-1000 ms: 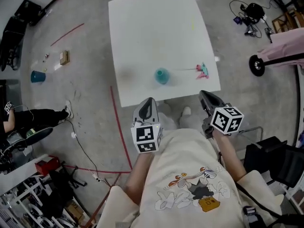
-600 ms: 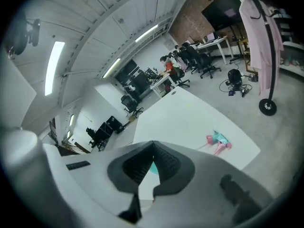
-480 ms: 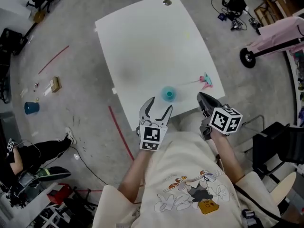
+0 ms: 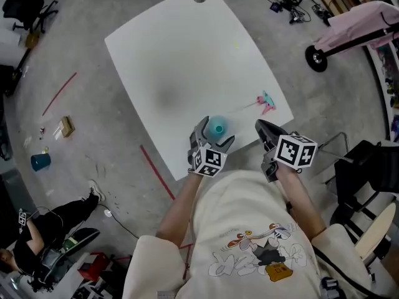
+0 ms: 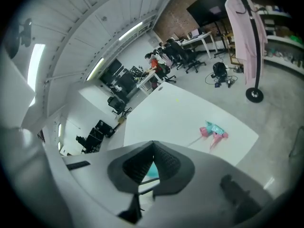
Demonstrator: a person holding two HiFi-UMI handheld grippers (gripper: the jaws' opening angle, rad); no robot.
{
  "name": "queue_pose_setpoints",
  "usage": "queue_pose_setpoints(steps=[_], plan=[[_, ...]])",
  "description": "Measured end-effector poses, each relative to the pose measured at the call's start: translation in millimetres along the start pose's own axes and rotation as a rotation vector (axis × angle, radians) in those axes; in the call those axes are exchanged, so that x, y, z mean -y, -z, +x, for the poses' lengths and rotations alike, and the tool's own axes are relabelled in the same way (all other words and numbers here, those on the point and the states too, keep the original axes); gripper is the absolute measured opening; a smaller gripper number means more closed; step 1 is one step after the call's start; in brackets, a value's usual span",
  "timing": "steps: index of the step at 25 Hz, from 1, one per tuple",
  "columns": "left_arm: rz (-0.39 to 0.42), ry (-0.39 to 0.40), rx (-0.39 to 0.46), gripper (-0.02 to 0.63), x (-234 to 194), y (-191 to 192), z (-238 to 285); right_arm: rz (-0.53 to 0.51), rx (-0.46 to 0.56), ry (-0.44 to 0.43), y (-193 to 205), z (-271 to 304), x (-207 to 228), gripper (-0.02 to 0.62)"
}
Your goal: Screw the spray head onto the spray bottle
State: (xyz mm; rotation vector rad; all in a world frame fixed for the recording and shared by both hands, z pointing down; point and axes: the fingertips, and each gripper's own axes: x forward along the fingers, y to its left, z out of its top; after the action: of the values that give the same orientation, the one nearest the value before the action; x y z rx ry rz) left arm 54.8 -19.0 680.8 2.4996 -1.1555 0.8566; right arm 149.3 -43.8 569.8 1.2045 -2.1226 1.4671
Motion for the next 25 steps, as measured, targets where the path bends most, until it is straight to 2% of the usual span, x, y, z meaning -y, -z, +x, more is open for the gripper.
queue_pose_setpoints(steps=[4,6,8,9,10,12,15,17,19,22,25], plan=[[0.028,-0.008,0.010,0.489,-3,1,32,0.049,0.017,0.059,3,8,24,0.005],[0.047,-0.007,-0.031,0.489,-1,11,43,0.041,-0.018,0.079,14,12,32,0.005],[0.038,-0.017,-0.057,0.483,-5,18,46,0.029,-0.073,0.060,23,17,28,0.006],[0.036,-0.016,-0.060,0.430,-8,17,47,0.037,-0.086,0.050,21,21,26,0.012],[0.039,-0.010,-0.064,0.423,-10,15,48,0.071,-0.086,0.041,17,25,26,0.030],[0.042,-0.009,-0.077,0.419,-17,9,51,0.222,-0.069,0.033,5,34,36,0.083],[0.010,-0.044,-0.079,0.417,-27,3,50,0.573,-0.042,0.062,-8,50,70,0.145],[-0.011,-0.050,-0.056,0.417,-27,-9,45,0.837,-0.009,0.102,-14,60,97,0.166],[-0.014,-0.048,-0.023,0.417,-22,-25,40,1.018,0.025,0.179,-21,64,117,0.173],[-0.015,-0.048,0.016,0.419,-16,-45,33,1.075,0.030,0.321,-29,68,134,0.173],[0.001,-0.038,0.034,0.418,-13,-54,29,1.092,0.026,0.417,-36,76,145,0.173]])
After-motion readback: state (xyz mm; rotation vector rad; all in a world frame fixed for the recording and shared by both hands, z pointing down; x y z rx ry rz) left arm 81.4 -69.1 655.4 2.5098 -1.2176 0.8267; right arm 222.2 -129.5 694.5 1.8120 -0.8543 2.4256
